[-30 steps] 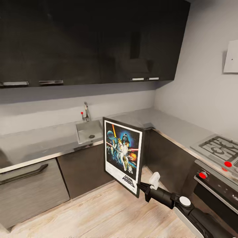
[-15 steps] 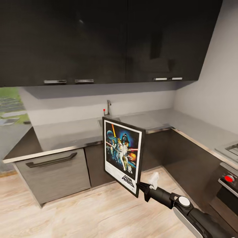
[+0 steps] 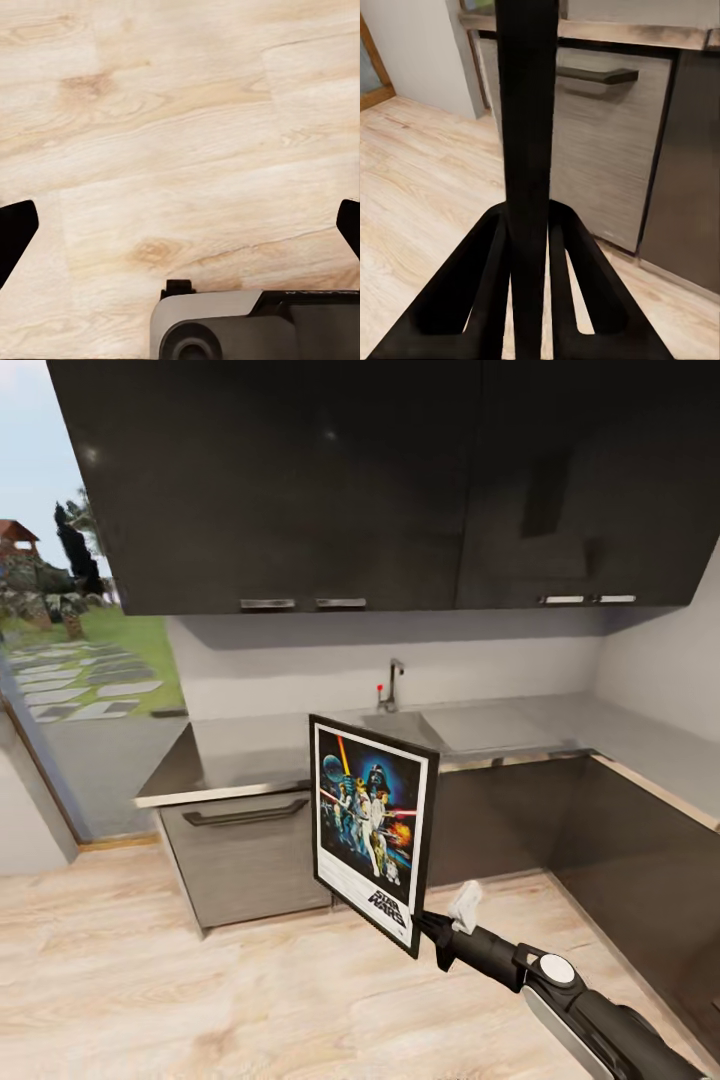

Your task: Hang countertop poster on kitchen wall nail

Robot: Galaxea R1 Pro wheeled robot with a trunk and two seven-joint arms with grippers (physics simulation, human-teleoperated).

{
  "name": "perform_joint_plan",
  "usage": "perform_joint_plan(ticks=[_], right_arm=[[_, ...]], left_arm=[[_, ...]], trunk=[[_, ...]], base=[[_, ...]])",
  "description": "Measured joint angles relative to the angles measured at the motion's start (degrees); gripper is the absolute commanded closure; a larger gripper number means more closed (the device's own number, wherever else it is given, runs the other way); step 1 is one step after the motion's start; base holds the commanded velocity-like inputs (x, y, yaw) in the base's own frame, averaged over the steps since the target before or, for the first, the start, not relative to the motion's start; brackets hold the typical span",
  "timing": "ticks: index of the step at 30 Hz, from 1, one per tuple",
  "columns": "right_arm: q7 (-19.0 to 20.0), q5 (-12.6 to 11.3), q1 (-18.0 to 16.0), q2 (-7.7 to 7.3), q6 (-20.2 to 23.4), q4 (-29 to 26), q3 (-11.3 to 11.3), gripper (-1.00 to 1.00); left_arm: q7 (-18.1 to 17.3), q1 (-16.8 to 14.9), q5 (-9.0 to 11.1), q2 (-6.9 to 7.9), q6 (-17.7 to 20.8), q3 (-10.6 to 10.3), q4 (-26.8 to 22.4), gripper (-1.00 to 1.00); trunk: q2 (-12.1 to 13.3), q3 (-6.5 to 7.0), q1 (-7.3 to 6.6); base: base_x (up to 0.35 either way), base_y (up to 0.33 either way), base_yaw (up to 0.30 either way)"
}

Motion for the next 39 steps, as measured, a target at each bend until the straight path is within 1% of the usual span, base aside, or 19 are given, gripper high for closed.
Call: perform_joint_plan(ticks=[7, 9, 12, 25, 32, 39], right_arm=[[0.0, 0.1, 0.0, 0.02, 0.1, 0.3, 0.0, 1.0], [0.0, 0.1, 0.0, 0.26, 0.1, 0.7, 0.0, 1.0], [0.1, 0.1, 0.0, 0.59, 0.0, 1.1, 0.0, 1.0], [0.0, 0.1, 0.0, 0.75, 0.0, 1.4, 0.0, 1.0], [-0.1, 0.2, 0.0, 1.43, -0.1, 1.6, 0.0, 1.0], [-0.1, 0.2, 0.0, 1.56, -0.1, 2.2, 0.1, 1.0]], left_arm=[[0.0, -0.1, 0.0, 0.0, 0.0, 0.0, 0.0, -1.0], [0.0, -0.1, 0.0, 0.0, 0.0, 0.0, 0.0, -1.0], [0.0, 0.0, 0.0, 0.0, 0.0, 0.1, 0.0, -1.0], [0.0, 0.0, 0.0, 0.0, 0.0, 0.2, 0.0, -1.0], [0.0, 0.0, 0.0, 0.0, 0.0, 0.3, 0.0, -1.0], [0.0, 0.0, 0.0, 0.0, 0.0, 0.3, 0.0, -1.0]], trunk=[[0.0, 0.0, 0.0], [0.0, 0.0, 0.0], [0.0, 0.0, 0.0], [0.0, 0.0, 0.0], [0.0, 0.0, -0.01], [0.0, 0.0, -0.02]], base=[[-0.21, 0.244, 0.287], [-0.21, 0.244, 0.26], [-0.21, 0.244, 0.097], [-0.21, 0.244, 0.037], [-0.133, 0.263, 0.24], [-0.022, 0.286, 0.281]])
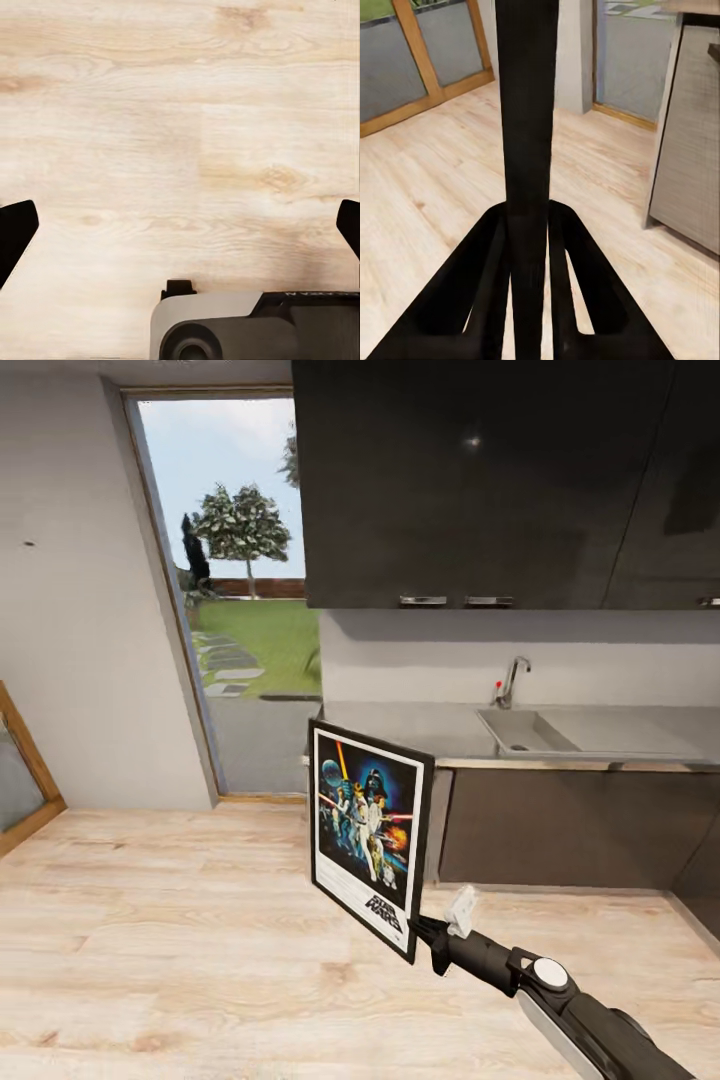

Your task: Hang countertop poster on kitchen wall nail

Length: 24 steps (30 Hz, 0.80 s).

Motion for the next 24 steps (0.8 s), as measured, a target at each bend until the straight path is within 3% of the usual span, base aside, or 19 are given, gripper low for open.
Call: perform_joint_plan(ticks=[24], right_arm=[[0.0, 0.0, 0.0, 0.02, 0.0, 0.1, 0.0, 1.0]], left_arm=[[0.0, 0.0, 0.1, 0.08, 0.0, 0.0, 0.0, -1.0]], trunk=[[0.0, 0.0, 0.0]], base=[[-0.001, 0.291, 0.287]])
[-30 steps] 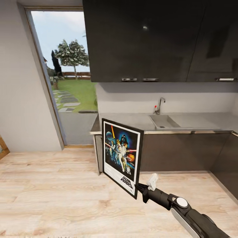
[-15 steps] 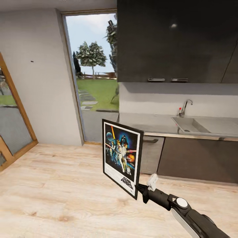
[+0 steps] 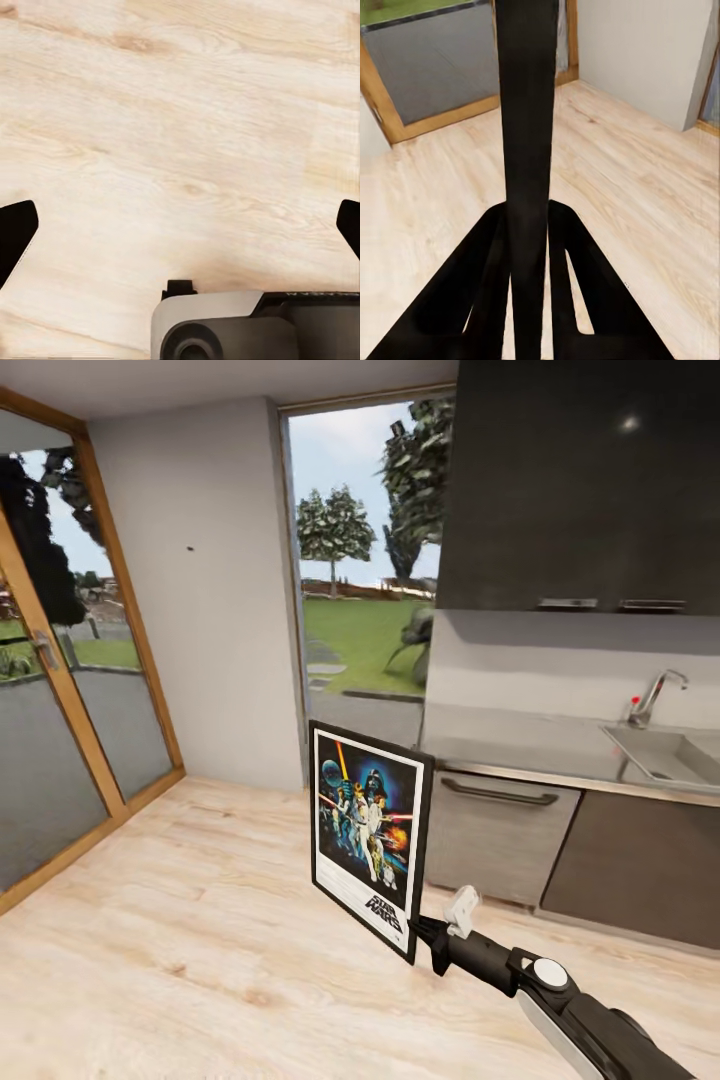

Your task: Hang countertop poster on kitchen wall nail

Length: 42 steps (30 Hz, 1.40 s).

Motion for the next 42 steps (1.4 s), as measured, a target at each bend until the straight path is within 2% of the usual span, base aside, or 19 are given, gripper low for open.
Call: perform_joint_plan(ticks=[17, 42], right_arm=[[0.0, 0.0, 0.0, 0.0, 0.0, 0.0, 0.0, 1.0], [0.1, -0.1, 0.0, 0.0, -0.2, 0.0, -0.1, 1.0]], left_arm=[[0.0, 0.0, 0.1, 0.0, 0.1, 0.0, 0.0, -1.0], [0.0, 0.0, 0.1, 0.0, 0.1, 0.0, 0.0, -1.0]], trunk=[[0.0, 0.0, 0.0], [0.0, 0.0, -0.02]], base=[[0.004, 0.297, 0.285], [0.175, 0.309, 0.01]])
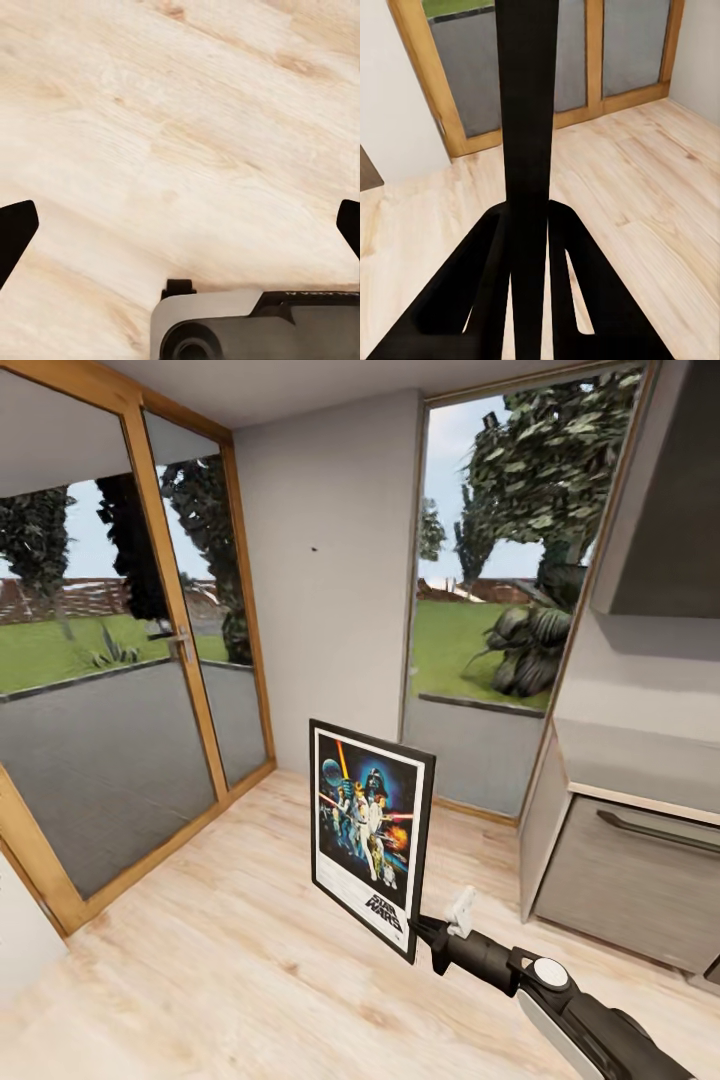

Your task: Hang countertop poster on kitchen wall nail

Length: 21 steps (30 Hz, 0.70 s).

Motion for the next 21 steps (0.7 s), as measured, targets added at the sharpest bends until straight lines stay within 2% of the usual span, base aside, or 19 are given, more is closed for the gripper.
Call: perform_joint_plan(ticks=[21], right_arm=[[-0.1, 0.0, 0.0, 0.0, 0.0, 0.0, 0.1, 1.0]], left_arm=[[0.0, 0.0, 0.0, 0.15, 0.0, 0.0, 0.0, -1.0]], trunk=[[0.0, 0.0, 0.0]], base=[[0.178, 0.316, 0.0]])
